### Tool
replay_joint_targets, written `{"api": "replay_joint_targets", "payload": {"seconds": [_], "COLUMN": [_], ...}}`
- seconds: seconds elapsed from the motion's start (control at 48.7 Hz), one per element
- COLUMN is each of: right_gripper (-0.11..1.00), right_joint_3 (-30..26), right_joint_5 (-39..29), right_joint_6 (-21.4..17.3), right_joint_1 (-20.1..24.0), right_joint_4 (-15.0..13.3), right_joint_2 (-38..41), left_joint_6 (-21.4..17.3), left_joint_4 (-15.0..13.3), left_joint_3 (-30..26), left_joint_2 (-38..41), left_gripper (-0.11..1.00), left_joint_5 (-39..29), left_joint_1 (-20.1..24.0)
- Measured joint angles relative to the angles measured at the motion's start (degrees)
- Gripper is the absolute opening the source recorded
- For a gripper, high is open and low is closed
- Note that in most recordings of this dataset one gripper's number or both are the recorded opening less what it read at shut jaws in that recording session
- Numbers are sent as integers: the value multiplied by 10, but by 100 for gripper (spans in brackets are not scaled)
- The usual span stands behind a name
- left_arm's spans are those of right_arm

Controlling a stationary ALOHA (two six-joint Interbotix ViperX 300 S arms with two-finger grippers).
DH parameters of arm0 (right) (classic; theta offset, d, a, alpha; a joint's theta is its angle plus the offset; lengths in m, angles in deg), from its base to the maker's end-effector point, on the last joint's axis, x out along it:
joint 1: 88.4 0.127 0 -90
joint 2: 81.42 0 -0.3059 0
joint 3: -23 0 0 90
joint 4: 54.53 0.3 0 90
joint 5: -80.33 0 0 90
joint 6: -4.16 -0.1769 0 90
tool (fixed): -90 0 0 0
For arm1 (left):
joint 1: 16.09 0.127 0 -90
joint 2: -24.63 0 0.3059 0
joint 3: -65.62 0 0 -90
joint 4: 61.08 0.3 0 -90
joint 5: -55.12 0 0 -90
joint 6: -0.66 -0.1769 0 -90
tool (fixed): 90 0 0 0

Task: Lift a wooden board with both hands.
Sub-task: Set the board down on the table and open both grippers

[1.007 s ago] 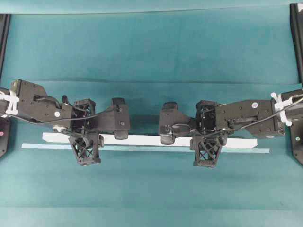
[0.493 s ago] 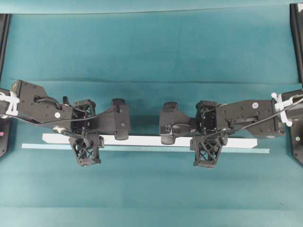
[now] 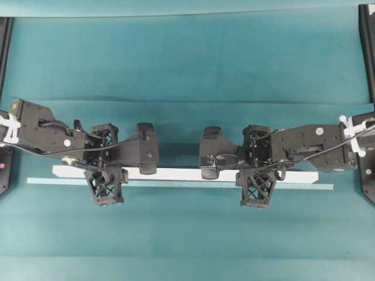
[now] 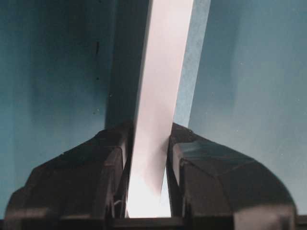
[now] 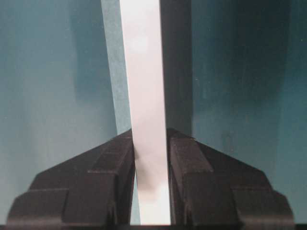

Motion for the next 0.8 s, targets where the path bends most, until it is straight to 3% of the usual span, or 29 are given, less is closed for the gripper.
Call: {"api": "replay_joint_targets", "payload": {"seconds": [0.144, 0.185, 0.349, 0.452, 0.678, 0.74, 0.801], "right_gripper": [21, 21, 21, 23, 84, 93, 95], "right_joint_3": [0, 0, -1, 0, 7, 10, 11], "right_joint_5": [0, 0, 5, 5, 7, 5, 1], "right_joint_6": [0, 0, 0, 0, -12, -18, -20], "right_joint_1": [0, 0, 2, 2, 0, -2, -4], "right_joint_4": [0, 0, 2, 2, 2, -1, -6], "right_joint_2": [-1, -1, 0, 0, -3, -4, -4], "left_joint_6": [0, 0, 3, 3, 3, 3, 3], "left_joint_4": [0, 0, -2, -2, -2, -2, -2], "left_joint_3": [1, 1, 4, 5, 7, 6, 6], "left_joint_2": [-1, -1, 4, 3, 3, 3, 3], "left_gripper": [19, 27, 76, 96, 98, 98, 98], "left_joint_5": [1, 1, 2, 4, 10, 13, 16], "left_joint_1": [0, 0, 3, 1, 1, 1, 2]}}
